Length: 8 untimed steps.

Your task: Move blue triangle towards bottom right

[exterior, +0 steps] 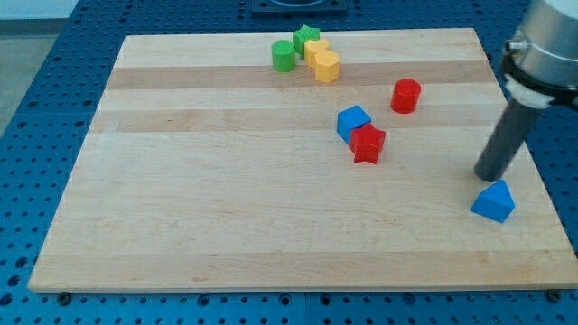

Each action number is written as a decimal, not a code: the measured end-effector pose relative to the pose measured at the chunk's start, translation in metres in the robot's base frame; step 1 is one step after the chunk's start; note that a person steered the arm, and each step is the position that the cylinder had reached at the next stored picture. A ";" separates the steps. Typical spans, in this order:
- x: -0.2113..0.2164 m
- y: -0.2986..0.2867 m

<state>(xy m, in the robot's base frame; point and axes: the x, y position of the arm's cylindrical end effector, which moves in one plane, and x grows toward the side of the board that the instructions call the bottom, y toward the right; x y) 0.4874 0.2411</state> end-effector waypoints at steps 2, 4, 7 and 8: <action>0.007 0.025; 0.018 -0.023; 0.038 -0.025; 0.056 -0.025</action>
<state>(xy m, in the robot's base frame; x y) 0.5433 0.2162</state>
